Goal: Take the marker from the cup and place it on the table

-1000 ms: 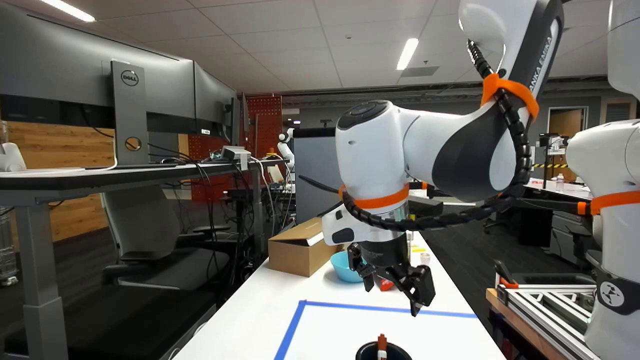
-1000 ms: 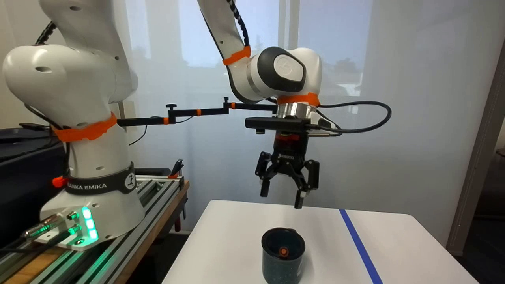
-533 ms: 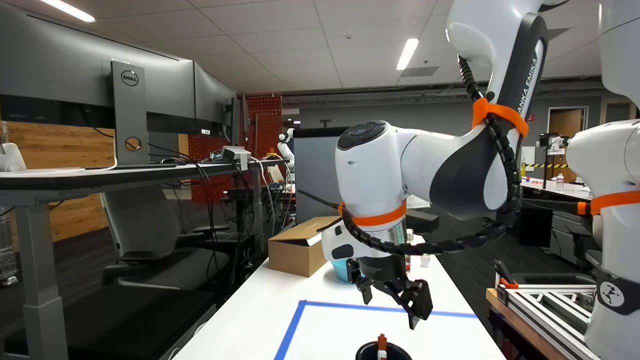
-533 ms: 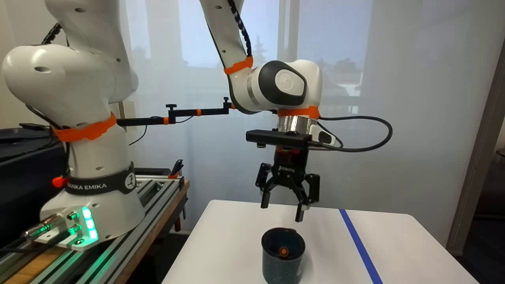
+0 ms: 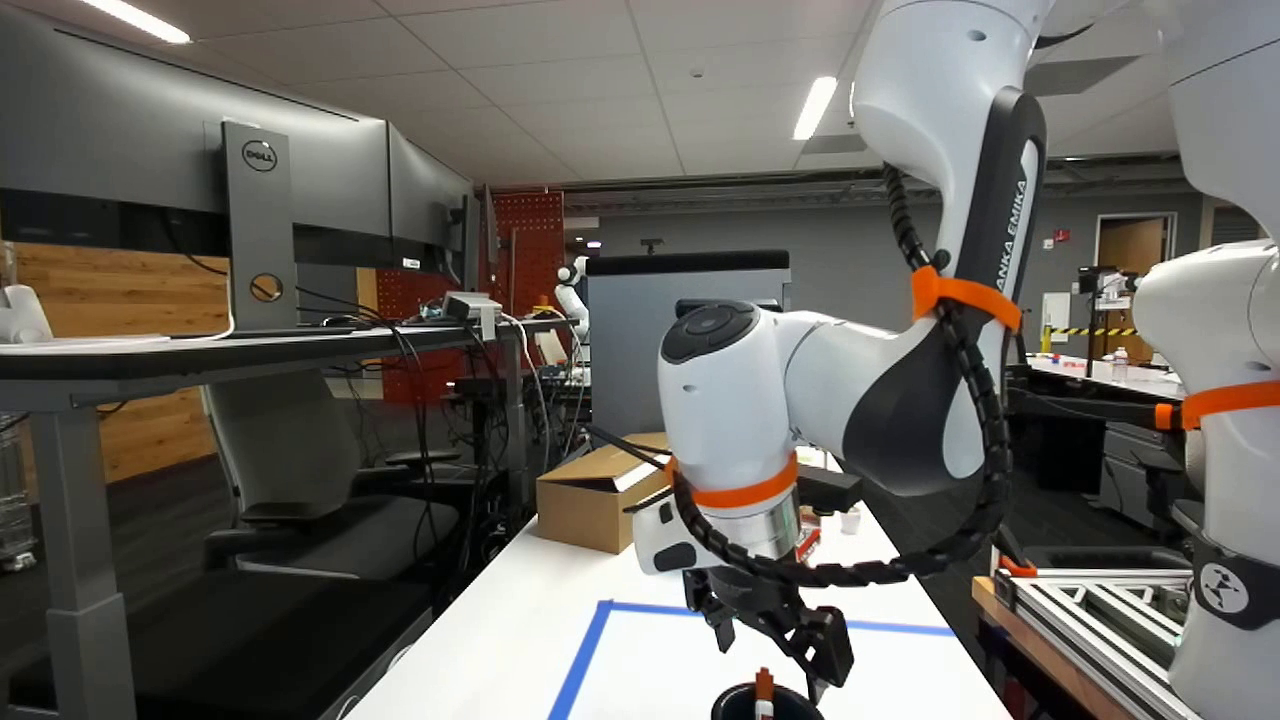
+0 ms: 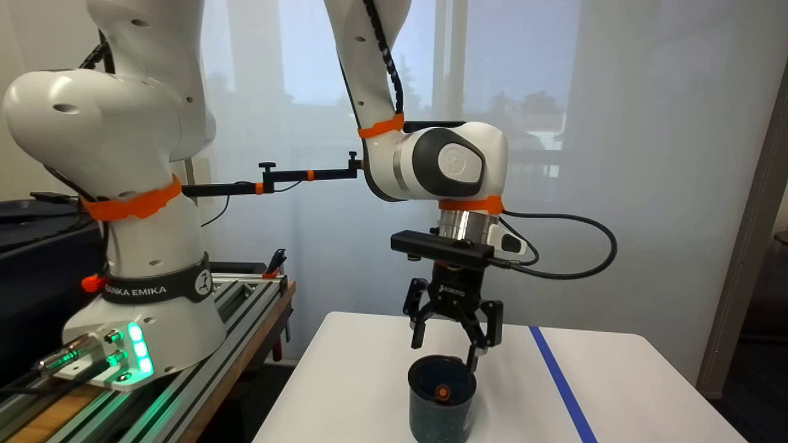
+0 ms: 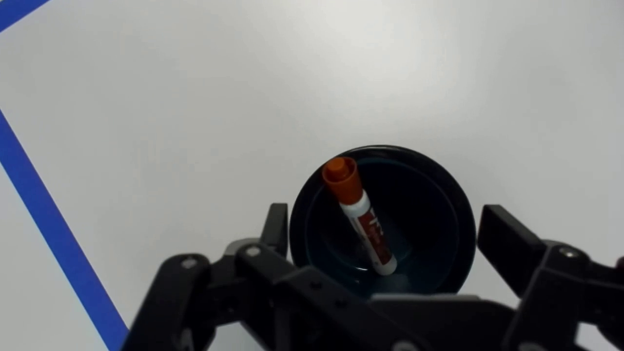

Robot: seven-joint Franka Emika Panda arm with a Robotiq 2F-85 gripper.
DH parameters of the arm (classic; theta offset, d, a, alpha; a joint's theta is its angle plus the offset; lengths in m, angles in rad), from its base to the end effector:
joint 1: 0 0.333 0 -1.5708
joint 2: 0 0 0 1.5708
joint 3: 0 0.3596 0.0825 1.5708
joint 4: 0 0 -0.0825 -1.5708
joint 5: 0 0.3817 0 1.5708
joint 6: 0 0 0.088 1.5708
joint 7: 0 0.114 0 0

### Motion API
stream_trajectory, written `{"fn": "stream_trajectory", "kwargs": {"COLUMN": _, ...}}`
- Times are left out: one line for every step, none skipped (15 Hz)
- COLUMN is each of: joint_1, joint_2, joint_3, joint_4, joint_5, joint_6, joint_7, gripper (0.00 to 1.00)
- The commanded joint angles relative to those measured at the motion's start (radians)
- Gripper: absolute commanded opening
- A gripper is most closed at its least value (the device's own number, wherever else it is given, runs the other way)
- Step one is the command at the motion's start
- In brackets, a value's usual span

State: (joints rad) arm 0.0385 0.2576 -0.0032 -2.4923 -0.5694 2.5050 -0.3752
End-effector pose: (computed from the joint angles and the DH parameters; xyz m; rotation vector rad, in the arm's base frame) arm 0.4503 0.0175 0.2063 2.5841 1.2693 -0.4071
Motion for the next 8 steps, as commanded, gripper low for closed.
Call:
{"fn": "stream_trajectory", "kwargs": {"joint_1": -0.004, "joint_2": 0.07, "joint_3": -0.012, "joint_4": 0.046, "joint_5": -0.041, "joint_6": 0.031, "joint_7": 0.006, "gripper": 1.0}}
{"fn": "stream_trajectory", "kwargs": {"joint_1": -0.005, "joint_2": 0.084, "joint_3": -0.013, "joint_4": 0.056, "joint_5": -0.041, "joint_6": 0.034, "joint_7": 0.004, "gripper": 1.0}}
{"fn": "stream_trajectory", "kwargs": {"joint_1": -0.005, "joint_2": 0.097, "joint_3": -0.012, "joint_4": 0.063, "joint_5": -0.039, "joint_6": 0.038, "joint_7": 0.001, "gripper": 1.0}}
{"fn": "stream_trajectory", "kwargs": {"joint_1": -0.003, "joint_2": 0.109, "joint_3": -0.013, "joint_4": 0.07, "joint_5": -0.04, "joint_6": 0.038, "joint_7": 0.004, "gripper": 1.0}}
{"fn": "stream_trajectory", "kwargs": {"joint_1": -0.001, "joint_2": 0.119, "joint_3": -0.012, "joint_4": 0.076, "joint_5": -0.039, "joint_6": 0.038, "joint_7": 0.004, "gripper": 1.0}}
{"fn": "stream_trajectory", "kwargs": {"joint_1": 0.004, "joint_2": 0.128, "joint_3": -0.011, "joint_4": 0.08, "joint_5": -0.041, "joint_6": 0.035, "joint_7": 0.009, "gripper": 1.0}}
{"fn": "stream_trajectory", "kwargs": {"joint_1": 0.008, "joint_2": 0.136, "joint_3": -0.008, "joint_4": 0.084, "joint_5": -0.04, "joint_6": 0.033, "joint_7": 0.01, "gripper": 1.0}}
{"fn": "stream_trajectory", "kwargs": {"joint_1": 0.015, "joint_2": 0.14, "joint_3": -0.006, "joint_4": 0.087, "joint_5": -0.042, "joint_6": 0.029, "joint_7": 0.016, "gripper": 1.0}}
